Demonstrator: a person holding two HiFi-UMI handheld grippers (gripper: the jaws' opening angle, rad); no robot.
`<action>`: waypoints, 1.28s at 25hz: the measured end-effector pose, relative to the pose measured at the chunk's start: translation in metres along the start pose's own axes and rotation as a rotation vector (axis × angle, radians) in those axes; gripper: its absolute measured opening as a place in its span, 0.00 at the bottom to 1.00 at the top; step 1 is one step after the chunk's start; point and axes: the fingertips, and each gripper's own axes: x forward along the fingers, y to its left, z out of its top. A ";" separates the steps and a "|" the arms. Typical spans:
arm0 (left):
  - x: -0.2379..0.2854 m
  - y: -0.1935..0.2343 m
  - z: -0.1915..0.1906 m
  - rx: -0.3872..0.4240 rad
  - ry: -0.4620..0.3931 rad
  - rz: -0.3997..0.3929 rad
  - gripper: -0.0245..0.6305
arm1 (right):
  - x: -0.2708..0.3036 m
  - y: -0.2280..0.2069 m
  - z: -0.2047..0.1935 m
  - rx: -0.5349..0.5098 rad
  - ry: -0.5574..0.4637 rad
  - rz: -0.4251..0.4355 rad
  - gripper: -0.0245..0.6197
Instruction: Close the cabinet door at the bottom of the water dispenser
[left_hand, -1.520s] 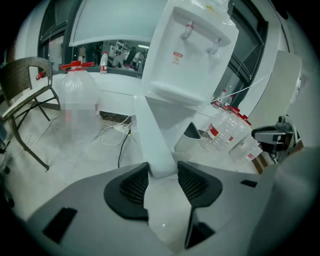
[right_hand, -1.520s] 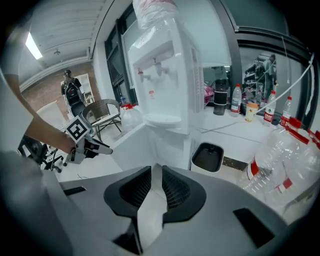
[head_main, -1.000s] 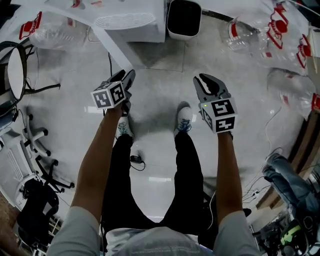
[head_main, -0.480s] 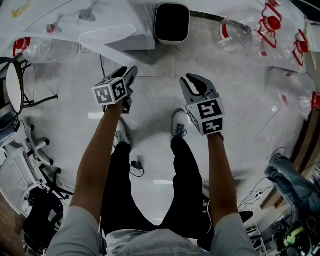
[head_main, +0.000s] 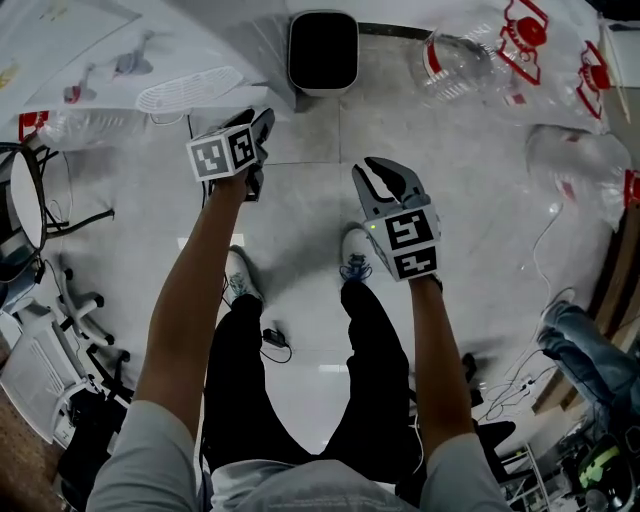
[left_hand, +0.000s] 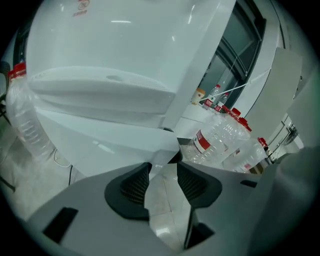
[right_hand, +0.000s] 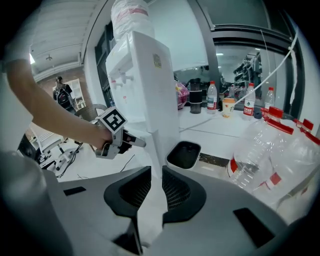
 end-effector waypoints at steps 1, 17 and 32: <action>0.004 0.002 0.005 0.022 -0.001 0.009 0.33 | -0.002 -0.004 -0.002 0.001 0.000 -0.006 0.19; -0.041 -0.007 0.008 0.106 0.017 -0.046 0.26 | -0.062 -0.029 0.009 0.022 0.030 -0.111 0.18; -0.356 -0.018 0.139 0.416 -0.200 -0.057 0.07 | -0.183 0.037 0.238 -0.081 -0.141 -0.205 0.08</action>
